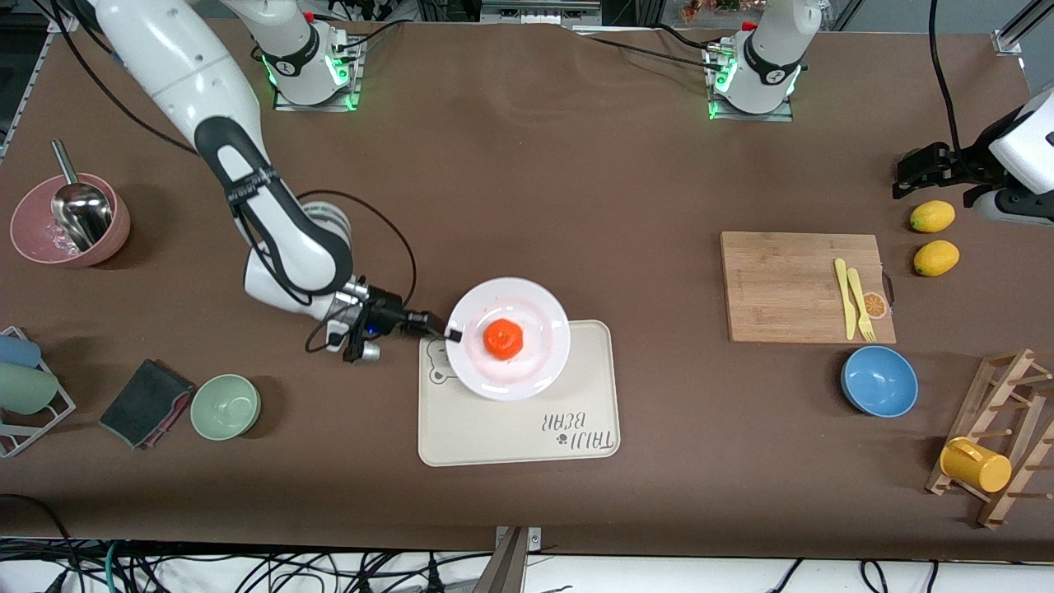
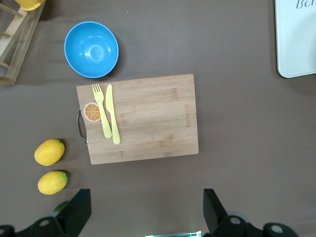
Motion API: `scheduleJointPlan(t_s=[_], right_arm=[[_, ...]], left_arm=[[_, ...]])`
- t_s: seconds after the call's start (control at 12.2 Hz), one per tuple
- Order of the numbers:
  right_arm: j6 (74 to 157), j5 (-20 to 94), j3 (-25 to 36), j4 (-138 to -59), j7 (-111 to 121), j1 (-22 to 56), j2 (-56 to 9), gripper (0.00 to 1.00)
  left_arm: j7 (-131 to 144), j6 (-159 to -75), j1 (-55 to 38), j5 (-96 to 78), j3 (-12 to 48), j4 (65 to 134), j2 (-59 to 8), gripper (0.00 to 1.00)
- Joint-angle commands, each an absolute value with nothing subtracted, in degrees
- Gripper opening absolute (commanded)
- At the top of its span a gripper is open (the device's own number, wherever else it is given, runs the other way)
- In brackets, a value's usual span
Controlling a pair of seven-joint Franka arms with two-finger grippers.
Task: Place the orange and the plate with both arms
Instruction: 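Slide the plate with the right gripper onto the bear tray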
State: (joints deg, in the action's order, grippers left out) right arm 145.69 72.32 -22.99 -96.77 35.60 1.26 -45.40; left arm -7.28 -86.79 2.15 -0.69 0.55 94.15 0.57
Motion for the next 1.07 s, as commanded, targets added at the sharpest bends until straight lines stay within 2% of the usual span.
scheduleJointPlan(t_s=[0.0, 0.41, 0.49, 0.58, 0.66, 0.82, 0.99], right_arm=[[145.4, 67.4, -23.6, -91.9, 33.2, -1.0, -50.5, 0.0], [145.5, 67.4, -23.6, -92.0, 33.7, -0.9, -52.1, 0.0], [145.4, 67.4, -23.6, -92.0, 33.7, -0.9, -52.1, 0.17], [145.4, 67.4, -23.6, -92.0, 33.9, -1.0, -52.1, 0.66], [145.5, 65.9, -23.6, -92.0, 35.0, -0.9, -52.0, 1.0], [145.4, 62.4, -23.2, -92.0, 36.1, -1.0, -51.0, 1.0], [142.7, 57.3, -21.9, -92.3, 35.5, -1.0, -46.3, 1.0]], left_arm=[[-8.6, -85.5, 2.0, -0.8, 0.5, 92.4, -0.1, 1.0], [-8.5, -85.5, 2.0, -0.8, 0.5, 92.4, -0.2, 1.0], [-8.5, -85.5, 2.0, -0.8, 0.5, 92.4, -0.2, 1.0], [-8.5, -85.5, 2.0, -0.8, 0.5, 92.4, -0.2, 1.0], [-8.5, -85.5, 2.0, -0.8, 0.5, 92.4, -0.2, 1.0], [-8.5, -85.5, 2.0, -0.8, 0.5, 92.4, -0.3, 1.0], [-8.6, -85.5, 2.0, -0.8, 0.5, 92.4, -0.3, 1.0]])
